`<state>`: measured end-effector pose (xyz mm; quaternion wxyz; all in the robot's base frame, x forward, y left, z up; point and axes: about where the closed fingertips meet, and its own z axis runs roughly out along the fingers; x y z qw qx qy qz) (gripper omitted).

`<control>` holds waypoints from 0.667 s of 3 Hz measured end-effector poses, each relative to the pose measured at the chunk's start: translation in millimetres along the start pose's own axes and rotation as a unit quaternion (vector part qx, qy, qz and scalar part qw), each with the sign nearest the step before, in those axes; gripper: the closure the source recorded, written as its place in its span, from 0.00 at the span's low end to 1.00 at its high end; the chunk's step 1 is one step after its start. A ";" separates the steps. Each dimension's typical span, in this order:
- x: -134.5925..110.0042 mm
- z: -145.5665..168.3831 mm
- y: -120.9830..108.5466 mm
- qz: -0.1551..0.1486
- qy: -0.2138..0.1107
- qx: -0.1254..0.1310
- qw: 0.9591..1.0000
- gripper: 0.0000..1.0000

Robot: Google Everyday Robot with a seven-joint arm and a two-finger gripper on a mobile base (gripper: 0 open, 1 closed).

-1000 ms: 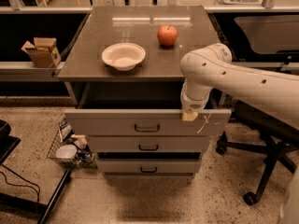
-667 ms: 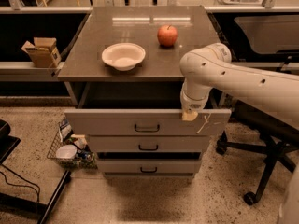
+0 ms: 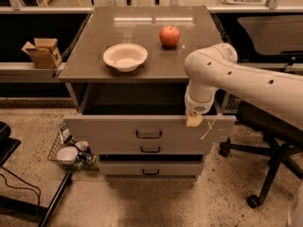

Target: Open top drawer

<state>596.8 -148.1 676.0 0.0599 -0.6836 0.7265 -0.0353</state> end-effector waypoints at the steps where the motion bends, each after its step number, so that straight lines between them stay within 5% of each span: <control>1: 0.0 0.0 0.0 0.000 0.000 0.000 1.000 0.28; 2: 0.0 0.1 0.0 0.000 0.000 0.000 1.000 0.05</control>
Offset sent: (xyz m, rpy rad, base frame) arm 0.0000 0.0000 0.0000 0.0000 0.0001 0.0000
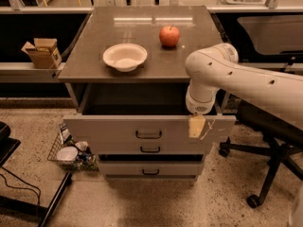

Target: Open top drawer

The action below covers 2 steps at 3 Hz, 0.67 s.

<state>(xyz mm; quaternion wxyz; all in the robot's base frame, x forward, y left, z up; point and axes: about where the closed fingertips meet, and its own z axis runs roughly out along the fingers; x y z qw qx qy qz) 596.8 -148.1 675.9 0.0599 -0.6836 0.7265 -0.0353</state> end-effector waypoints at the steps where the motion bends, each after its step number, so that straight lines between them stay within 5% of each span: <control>1: 0.0 0.0 0.0 0.000 0.000 0.000 1.000 0.00; 2: 0.0 0.1 0.0 0.000 0.000 0.000 1.000 0.00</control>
Offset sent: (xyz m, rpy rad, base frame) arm 0.0000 0.0000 0.0000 0.0000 0.0001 0.0000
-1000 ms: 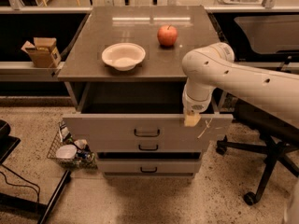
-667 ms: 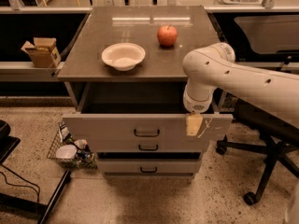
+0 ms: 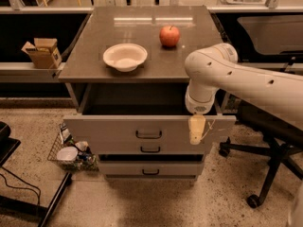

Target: Open top drawer

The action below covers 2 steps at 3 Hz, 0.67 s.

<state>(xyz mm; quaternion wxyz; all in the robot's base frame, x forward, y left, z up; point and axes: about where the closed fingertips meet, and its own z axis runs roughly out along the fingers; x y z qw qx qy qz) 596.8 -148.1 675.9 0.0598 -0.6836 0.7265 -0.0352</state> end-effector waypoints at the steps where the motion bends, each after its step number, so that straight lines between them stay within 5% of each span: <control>1: -2.0 13.1 28.6 0.017 -0.003 -0.023 1.000 0.18; 2: -14.4 6.5 86.7 0.029 -0.003 -0.074 0.997 0.41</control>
Offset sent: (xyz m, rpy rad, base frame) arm -0.2100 0.0474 0.0129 0.0111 0.3700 -0.0674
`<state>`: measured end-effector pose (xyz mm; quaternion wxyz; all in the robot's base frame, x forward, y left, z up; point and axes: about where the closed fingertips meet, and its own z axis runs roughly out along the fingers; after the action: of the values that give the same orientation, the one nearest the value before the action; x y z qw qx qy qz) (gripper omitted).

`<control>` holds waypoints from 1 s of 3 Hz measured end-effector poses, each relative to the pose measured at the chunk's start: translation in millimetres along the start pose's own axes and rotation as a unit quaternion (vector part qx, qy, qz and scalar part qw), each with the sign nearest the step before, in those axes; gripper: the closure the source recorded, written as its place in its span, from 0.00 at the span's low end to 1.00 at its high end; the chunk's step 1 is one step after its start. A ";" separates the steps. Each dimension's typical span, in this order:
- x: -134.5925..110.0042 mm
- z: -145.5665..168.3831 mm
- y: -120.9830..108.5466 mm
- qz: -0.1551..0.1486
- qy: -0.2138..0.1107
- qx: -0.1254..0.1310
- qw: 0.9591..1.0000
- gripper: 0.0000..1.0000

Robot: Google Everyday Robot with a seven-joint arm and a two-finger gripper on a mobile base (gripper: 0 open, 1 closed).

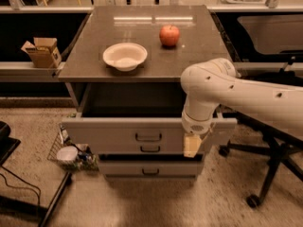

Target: Open top drawer

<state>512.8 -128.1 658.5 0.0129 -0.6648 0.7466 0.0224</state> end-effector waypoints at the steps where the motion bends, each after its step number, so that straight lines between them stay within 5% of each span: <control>1: -0.4 -5.3 -1.2 0.000 0.000 0.000 1.000 0.65; 3: -0.9 -15.6 -1.2 0.000 0.000 0.000 1.000 1.00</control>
Offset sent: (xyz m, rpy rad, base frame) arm -0.1603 0.0106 0.0836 -0.0695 0.3419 0.0232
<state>514.2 -128.1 674.0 0.0129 -0.6648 0.7466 0.0225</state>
